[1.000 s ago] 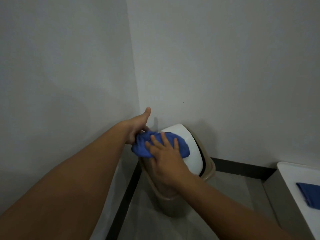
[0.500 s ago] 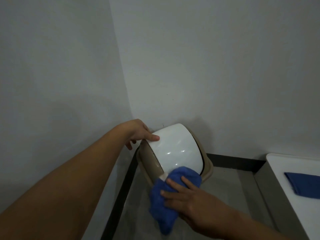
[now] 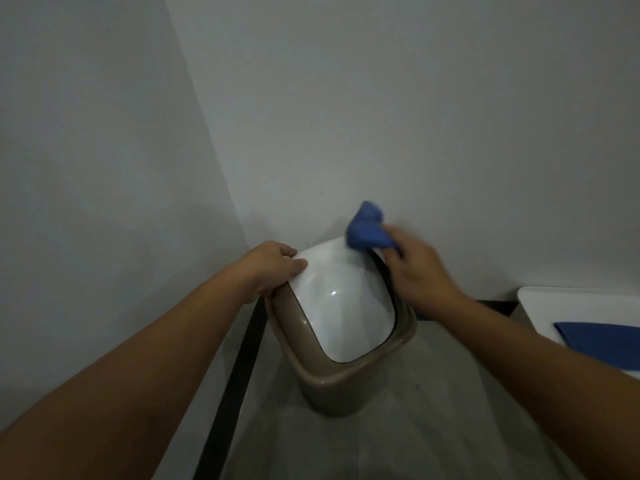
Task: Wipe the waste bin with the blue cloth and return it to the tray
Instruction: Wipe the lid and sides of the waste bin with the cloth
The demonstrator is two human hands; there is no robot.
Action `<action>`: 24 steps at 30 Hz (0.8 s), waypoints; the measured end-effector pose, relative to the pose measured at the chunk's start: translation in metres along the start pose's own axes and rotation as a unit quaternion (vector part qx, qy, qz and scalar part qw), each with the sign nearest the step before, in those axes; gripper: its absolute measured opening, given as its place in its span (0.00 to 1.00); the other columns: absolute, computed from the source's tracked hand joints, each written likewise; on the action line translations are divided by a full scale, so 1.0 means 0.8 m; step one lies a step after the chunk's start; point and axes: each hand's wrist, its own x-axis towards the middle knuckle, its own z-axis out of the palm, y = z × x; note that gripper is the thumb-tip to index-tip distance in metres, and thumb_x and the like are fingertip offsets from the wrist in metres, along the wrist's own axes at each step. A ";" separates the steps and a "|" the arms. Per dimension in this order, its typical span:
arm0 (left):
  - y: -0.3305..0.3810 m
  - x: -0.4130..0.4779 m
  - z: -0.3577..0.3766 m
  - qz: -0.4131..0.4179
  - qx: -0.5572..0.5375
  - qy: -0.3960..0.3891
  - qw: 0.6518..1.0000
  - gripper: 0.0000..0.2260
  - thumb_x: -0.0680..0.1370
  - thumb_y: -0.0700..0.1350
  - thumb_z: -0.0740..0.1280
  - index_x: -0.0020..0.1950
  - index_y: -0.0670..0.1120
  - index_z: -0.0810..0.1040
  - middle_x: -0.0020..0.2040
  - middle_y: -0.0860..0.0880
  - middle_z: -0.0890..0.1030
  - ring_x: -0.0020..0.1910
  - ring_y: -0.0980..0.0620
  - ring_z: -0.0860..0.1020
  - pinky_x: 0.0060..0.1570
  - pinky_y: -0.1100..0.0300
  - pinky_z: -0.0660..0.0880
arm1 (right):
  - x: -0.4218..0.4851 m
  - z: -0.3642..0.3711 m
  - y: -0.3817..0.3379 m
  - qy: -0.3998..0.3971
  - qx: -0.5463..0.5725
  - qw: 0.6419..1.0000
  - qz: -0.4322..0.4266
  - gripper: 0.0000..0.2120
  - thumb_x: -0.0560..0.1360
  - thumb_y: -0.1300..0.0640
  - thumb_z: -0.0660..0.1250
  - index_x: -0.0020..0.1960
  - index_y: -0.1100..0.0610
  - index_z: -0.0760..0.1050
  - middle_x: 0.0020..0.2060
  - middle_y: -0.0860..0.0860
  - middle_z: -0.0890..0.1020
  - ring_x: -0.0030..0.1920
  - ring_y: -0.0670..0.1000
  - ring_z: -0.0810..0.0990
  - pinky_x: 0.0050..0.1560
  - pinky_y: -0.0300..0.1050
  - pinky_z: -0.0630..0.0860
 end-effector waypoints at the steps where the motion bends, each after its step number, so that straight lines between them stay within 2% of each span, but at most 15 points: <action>1: 0.002 0.003 0.005 0.016 0.010 0.014 1.000 0.21 0.76 0.49 0.65 0.68 0.46 0.71 0.61 0.43 0.77 0.50 0.46 0.76 0.44 0.58 0.74 | -0.002 0.021 0.002 -0.047 -0.048 0.998 0.006 0.21 0.78 0.57 0.55 0.70 0.53 0.60 0.70 0.55 0.67 0.69 0.54 0.65 0.68 0.47 0.60; 3: 0.005 0.007 0.015 0.051 0.063 0.046 0.996 0.20 0.78 0.47 0.61 0.69 0.44 0.69 0.67 0.42 0.74 0.61 0.44 0.74 0.56 0.60 0.69 | -0.020 0.056 0.009 -0.100 -0.150 0.984 -0.001 0.26 0.79 0.56 0.53 0.73 0.49 0.48 0.76 0.52 0.50 0.75 0.53 0.45 0.72 0.52 0.41; 5: 0.006 0.010 0.025 0.071 0.078 0.059 0.993 0.19 0.80 0.44 0.56 0.70 0.43 0.67 0.70 0.40 0.70 0.67 0.43 0.70 0.63 0.59 0.64 | -0.049 0.077 0.016 -0.113 -0.210 0.970 -0.054 0.28 0.78 0.57 0.53 0.73 0.48 0.44 0.76 0.52 0.46 0.74 0.54 0.40 0.70 0.52 0.34; 9: 0.001 0.019 0.038 0.082 0.057 0.101 0.990 0.19 0.79 0.45 0.52 0.68 0.45 0.68 0.68 0.38 0.69 0.65 0.39 0.69 0.67 0.51 0.64 | -0.108 0.092 0.011 -0.252 -0.216 0.937 -0.107 0.26 0.78 0.61 0.52 0.73 0.50 0.48 0.76 0.53 0.48 0.75 0.55 0.43 0.72 0.51 0.40; 11: -0.002 0.022 0.044 0.104 0.078 0.127 0.983 0.18 0.79 0.46 0.51 0.67 0.46 0.70 0.66 0.38 0.71 0.63 0.39 0.71 0.65 0.50 0.66 | -0.120 0.079 0.004 -0.278 -0.129 0.948 -0.085 0.23 0.78 0.60 0.52 0.72 0.50 0.55 0.75 0.52 0.56 0.74 0.52 0.51 0.72 0.45 0.45; 12: -0.003 0.023 0.047 0.112 0.091 0.141 0.979 0.18 0.79 0.46 0.51 0.66 0.47 0.71 0.65 0.38 0.72 0.62 0.39 0.72 0.64 0.50 0.67 | -0.118 0.065 0.000 -0.273 -0.056 0.959 -0.056 0.21 0.78 0.59 0.53 0.70 0.49 0.59 0.73 0.52 0.63 0.72 0.51 0.59 0.70 0.42 0.52; 14: -0.005 0.027 0.050 0.120 0.110 0.168 0.972 0.18 0.78 0.47 0.51 0.64 0.47 0.73 0.63 0.39 0.74 0.60 0.39 0.73 0.61 0.52 0.68 | -0.103 0.028 -0.010 -0.248 0.070 0.966 -0.012 0.14 0.78 0.57 0.55 0.63 0.50 0.70 0.60 0.53 0.77 0.59 0.47 0.74 0.63 0.41 0.68; 15: -0.006 0.028 0.051 0.124 0.117 0.176 0.970 0.18 0.78 0.47 0.51 0.64 0.47 0.73 0.62 0.39 0.75 0.59 0.40 0.73 0.59 0.52 0.68 | -0.093 0.009 -0.013 -0.213 0.105 0.971 0.003 0.12 0.78 0.58 0.56 0.58 0.52 0.73 0.54 0.53 0.80 0.54 0.47 0.77 0.57 0.41 0.72; 18: -0.012 0.030 0.050 0.142 0.128 0.179 0.965 0.19 0.78 0.48 0.51 0.63 0.47 0.74 0.62 0.40 0.76 0.59 0.41 0.73 0.58 0.53 0.68 | -0.051 -0.043 0.002 -0.049 0.206 0.974 0.082 0.10 0.77 0.60 0.57 0.46 0.59 0.77 0.42 0.57 0.82 0.44 0.50 0.79 0.47 0.48 0.75; 21: -0.015 0.032 0.047 0.169 0.123 0.171 0.963 0.19 0.76 0.48 0.51 0.62 0.49 0.75 0.62 0.43 0.77 0.60 0.44 0.73 0.55 0.56 0.66 | -0.006 -0.070 0.027 0.075 0.269 0.949 0.145 0.10 0.78 0.58 0.57 0.47 0.57 0.77 0.45 0.57 0.82 0.46 0.53 0.80 0.48 0.50 0.77; 24: -0.014 0.029 0.046 0.181 0.126 0.165 0.962 0.19 0.77 0.47 0.52 0.62 0.49 0.75 0.62 0.43 0.77 0.60 0.44 0.72 0.56 0.57 0.65 | 0.012 -0.045 0.050 0.109 0.203 0.959 0.166 0.10 0.77 0.58 0.56 0.48 0.53 0.75 0.45 0.55 0.81 0.44 0.51 0.78 0.46 0.46 0.73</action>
